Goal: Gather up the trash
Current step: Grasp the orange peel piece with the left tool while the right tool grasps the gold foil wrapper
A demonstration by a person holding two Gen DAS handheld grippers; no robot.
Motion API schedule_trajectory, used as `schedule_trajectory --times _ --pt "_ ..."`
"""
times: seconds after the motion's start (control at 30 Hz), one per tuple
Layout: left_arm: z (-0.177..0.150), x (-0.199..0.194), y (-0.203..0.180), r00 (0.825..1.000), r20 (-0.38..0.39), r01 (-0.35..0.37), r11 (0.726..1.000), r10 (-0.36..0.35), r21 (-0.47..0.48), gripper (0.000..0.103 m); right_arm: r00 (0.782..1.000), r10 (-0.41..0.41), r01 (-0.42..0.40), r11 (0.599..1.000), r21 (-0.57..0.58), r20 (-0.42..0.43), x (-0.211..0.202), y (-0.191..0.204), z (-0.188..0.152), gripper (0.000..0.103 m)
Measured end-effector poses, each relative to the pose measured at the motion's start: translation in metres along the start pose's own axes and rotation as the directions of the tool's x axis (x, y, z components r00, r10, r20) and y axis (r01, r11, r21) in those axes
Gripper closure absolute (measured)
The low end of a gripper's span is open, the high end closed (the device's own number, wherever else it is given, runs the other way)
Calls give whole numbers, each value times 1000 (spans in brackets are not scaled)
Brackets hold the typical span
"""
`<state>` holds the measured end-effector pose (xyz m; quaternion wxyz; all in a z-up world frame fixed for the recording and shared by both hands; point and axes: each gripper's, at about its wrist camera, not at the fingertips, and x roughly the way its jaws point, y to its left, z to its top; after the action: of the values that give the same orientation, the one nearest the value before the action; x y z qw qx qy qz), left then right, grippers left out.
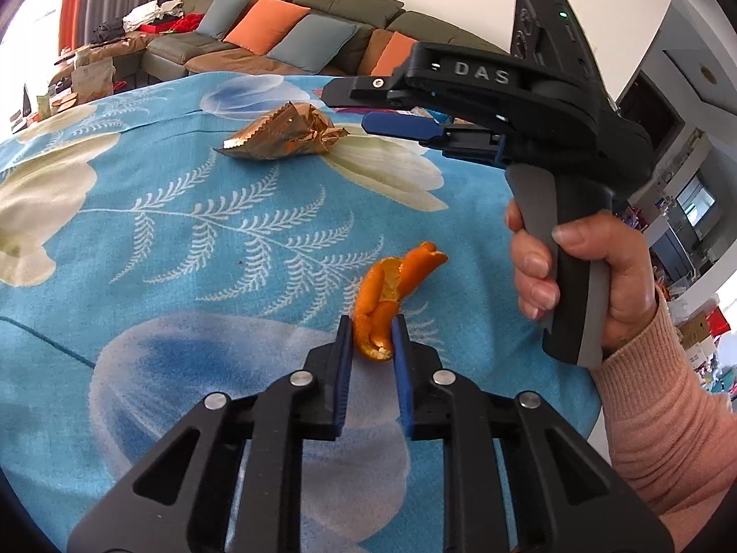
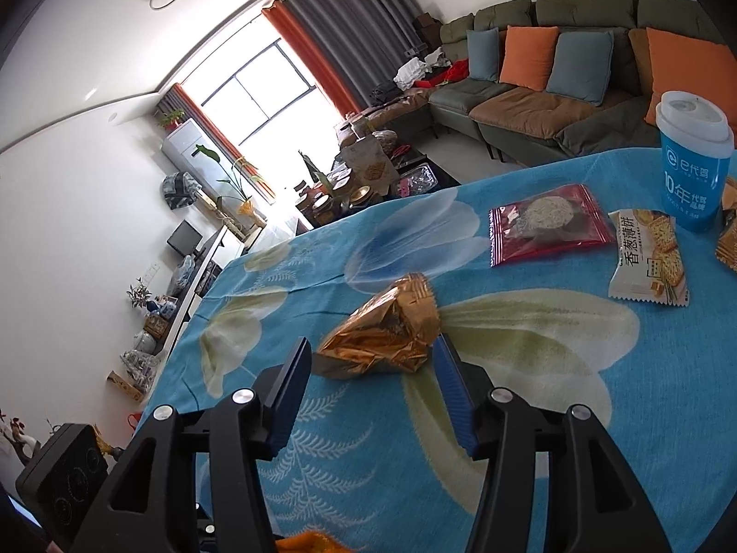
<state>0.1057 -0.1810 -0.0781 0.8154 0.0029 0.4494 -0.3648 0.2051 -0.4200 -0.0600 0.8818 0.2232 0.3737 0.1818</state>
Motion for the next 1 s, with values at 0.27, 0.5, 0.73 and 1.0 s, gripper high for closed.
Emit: schedule_trajectory --times 0.27,0.5,0.73,1.0 --pt "-3 -10 3 1000 21 -7 1000 7 -6 87 999 -27 27 1000 0 -25 20 -3 14 48" --pt "-6 -29 13 997 65 -35 999 36 -17 87 997 -20 20 1000 0 -78 40 -8 18 48" --pt "-12 -50 34 993 100 -60 996 67 -73 87 995 -15 15 1000 -5 -98 43 -7 13 73" --pt "-20 -71 57 985 130 -100 986 117 -130 87 997 -16 12 999 -46 -80 35 4 6 90"
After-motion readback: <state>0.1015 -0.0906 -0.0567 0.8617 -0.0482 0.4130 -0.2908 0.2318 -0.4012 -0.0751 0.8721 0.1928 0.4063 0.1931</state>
